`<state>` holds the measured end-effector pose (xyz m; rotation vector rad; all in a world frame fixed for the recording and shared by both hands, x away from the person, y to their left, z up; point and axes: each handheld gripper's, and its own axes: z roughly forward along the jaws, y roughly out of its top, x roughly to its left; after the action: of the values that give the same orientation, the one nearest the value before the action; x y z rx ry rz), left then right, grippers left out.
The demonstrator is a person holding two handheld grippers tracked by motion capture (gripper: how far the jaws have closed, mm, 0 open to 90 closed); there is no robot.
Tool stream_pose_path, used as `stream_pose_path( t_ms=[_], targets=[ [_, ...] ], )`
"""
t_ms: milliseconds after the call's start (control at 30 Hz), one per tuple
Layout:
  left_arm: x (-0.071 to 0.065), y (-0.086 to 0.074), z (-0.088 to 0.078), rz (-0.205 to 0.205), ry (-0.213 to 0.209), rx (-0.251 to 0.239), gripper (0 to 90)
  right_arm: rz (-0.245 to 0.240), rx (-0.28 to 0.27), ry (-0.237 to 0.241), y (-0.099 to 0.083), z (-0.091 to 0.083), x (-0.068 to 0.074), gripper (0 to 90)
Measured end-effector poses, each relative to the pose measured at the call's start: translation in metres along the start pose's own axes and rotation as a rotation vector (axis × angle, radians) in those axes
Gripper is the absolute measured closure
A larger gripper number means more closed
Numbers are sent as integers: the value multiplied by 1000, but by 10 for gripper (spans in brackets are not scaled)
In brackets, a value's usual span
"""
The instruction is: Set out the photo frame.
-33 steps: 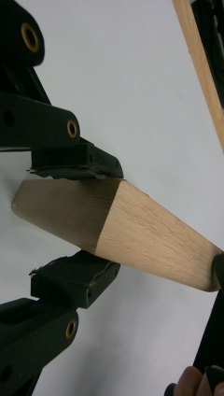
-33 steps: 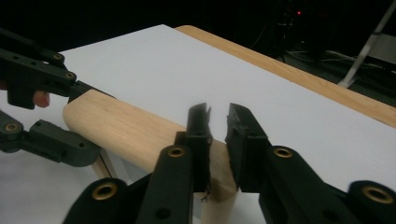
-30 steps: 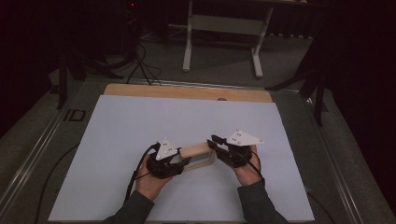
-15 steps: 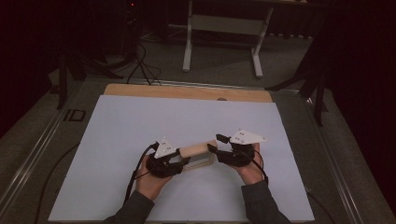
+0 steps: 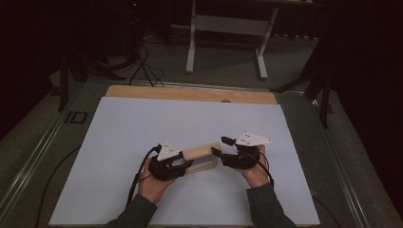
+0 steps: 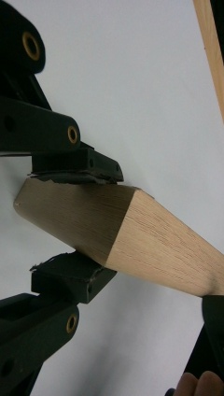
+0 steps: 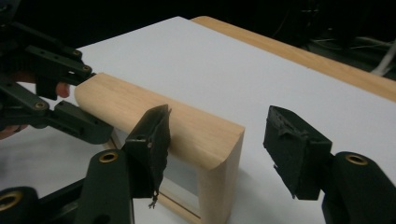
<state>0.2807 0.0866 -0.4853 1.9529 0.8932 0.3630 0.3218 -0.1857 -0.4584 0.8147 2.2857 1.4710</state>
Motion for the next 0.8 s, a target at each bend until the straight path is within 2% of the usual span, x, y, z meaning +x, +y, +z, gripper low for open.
stream_pose_path(
  t_ms=[100,267,500,700,800],
  targets=[
    [0,0,0,-1,0,1,557,2,4,13,-1,1,-1,388],
    [0,0,0,0,2,1,561,-1,32,61,-6,7,0,382],
    [0,0,0,2,4,2,564,-12,50,81,-10,12,0,337],
    [2,1,0,-2,5,1,567,-25,61,89,-12,15,-1,311],
    [3,2,1,-3,3,2,568,-48,85,68,-13,20,1,318]
  ],
)
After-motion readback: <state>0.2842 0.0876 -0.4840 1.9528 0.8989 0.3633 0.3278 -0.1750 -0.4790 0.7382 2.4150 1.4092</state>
